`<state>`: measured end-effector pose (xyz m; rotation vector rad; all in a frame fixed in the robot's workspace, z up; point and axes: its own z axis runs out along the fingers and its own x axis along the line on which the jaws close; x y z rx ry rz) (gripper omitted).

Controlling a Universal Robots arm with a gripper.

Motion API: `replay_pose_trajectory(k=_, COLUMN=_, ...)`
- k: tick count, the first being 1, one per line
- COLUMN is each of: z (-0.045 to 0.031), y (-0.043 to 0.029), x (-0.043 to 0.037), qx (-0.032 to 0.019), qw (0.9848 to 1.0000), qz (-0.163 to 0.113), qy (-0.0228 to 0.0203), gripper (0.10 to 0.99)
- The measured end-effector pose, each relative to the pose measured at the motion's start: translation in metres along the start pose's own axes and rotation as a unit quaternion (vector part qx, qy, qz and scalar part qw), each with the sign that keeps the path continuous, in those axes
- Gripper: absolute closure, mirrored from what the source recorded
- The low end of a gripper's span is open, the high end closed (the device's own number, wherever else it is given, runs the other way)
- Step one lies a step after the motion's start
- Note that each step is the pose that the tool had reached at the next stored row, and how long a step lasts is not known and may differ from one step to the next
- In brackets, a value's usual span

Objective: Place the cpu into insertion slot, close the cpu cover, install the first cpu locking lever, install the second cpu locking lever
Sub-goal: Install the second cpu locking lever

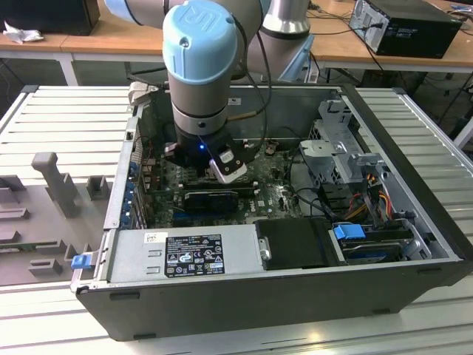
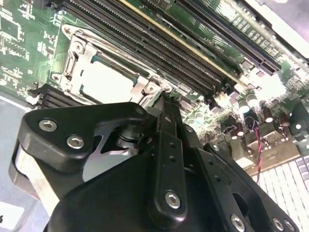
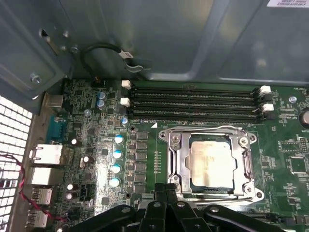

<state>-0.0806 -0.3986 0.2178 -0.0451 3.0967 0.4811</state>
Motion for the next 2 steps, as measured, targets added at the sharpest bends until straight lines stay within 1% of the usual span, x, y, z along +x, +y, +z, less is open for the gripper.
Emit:
replay_pose_trajectory(k=1, z=-0.0023, y=0.0008, x=0.0000, qx=-0.0001, qw=1.0000, qz=0.000, qy=-0.0001, gripper=0.980)
replay_pose_trajectory(k=2, z=-0.0023, y=0.0008, x=-0.0001, qx=-0.0001, qw=1.0000, qz=0.000, qy=-0.0001, gripper=0.980)
